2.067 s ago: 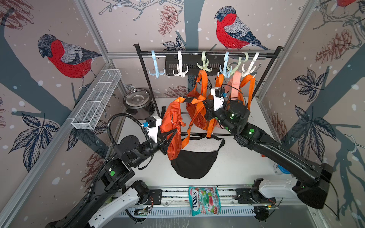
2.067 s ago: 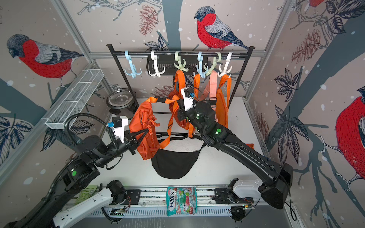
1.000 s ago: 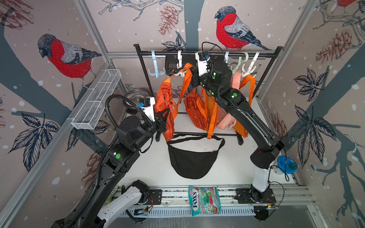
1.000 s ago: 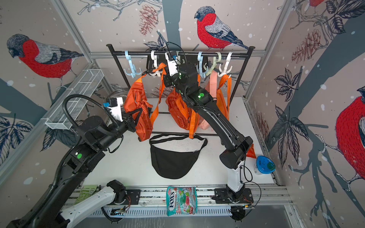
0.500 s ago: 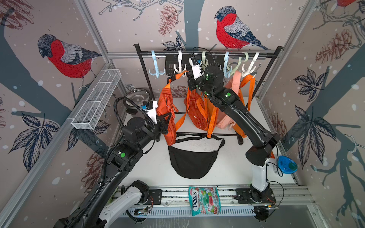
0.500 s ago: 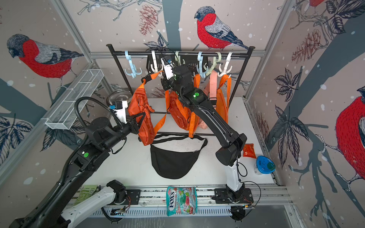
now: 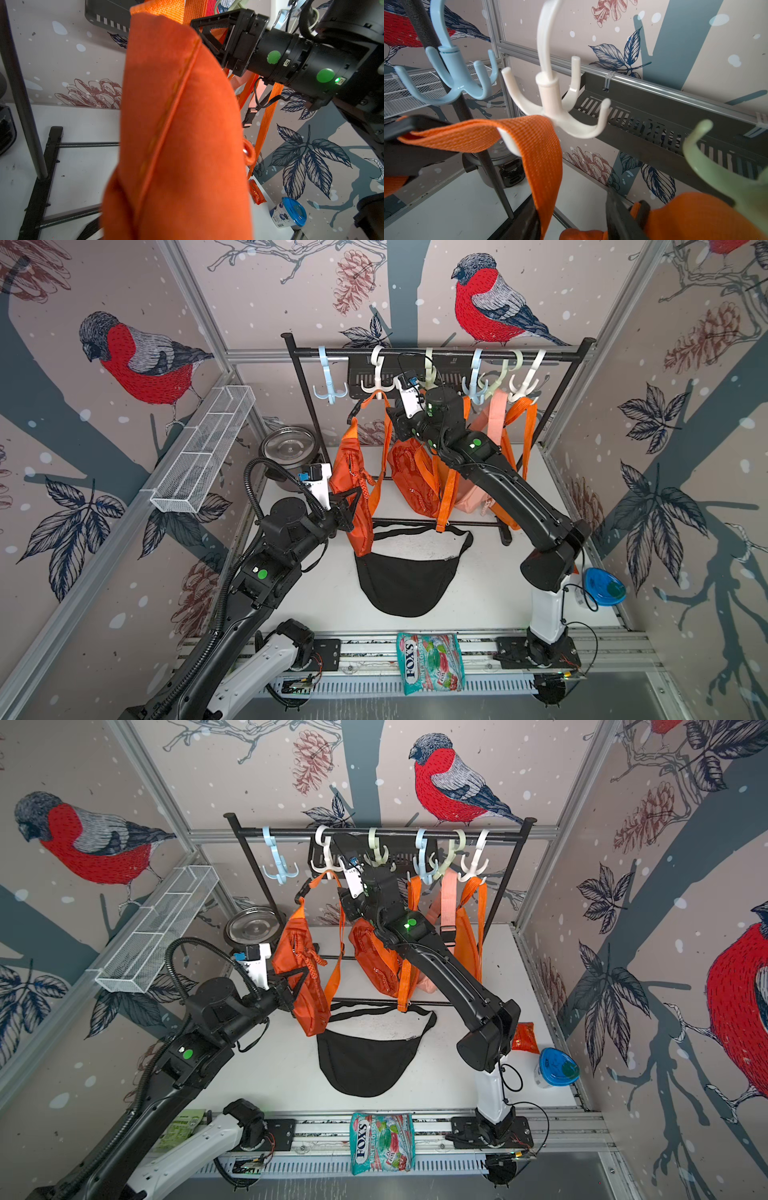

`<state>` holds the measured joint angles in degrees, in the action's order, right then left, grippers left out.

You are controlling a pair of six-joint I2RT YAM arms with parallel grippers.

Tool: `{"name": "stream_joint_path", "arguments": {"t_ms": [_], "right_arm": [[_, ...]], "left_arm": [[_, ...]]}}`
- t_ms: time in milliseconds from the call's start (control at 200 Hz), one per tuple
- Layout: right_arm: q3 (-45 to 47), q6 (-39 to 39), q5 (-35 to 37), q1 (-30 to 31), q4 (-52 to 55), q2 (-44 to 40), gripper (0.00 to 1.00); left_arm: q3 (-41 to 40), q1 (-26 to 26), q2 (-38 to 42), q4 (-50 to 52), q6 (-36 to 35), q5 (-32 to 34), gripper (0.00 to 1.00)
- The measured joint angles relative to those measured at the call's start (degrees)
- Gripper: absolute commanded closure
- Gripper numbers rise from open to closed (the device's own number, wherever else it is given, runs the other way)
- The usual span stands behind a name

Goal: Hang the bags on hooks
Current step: Hang the bag on the hook.

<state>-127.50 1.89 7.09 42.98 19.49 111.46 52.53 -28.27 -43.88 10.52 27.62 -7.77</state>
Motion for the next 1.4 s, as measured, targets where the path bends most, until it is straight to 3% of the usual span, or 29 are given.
{"name": "stream_joint_path", "arguments": {"t_ms": [1006, 1396], "right_arm": [[20.63, -0.72, 0.44, 0.63, -7.39, -9.07, 0.45], [27.34, -2.19, 0.52, 0.76, -10.29, -12.81, 0.35]], "left_arm": [[-15.04, 1.70, -1.38, -11.32, 7.34, -6.97, 1.00], [-19.54, 2.56, -4.13, -17.77, 8.79, -9.22, 1.00]]}}
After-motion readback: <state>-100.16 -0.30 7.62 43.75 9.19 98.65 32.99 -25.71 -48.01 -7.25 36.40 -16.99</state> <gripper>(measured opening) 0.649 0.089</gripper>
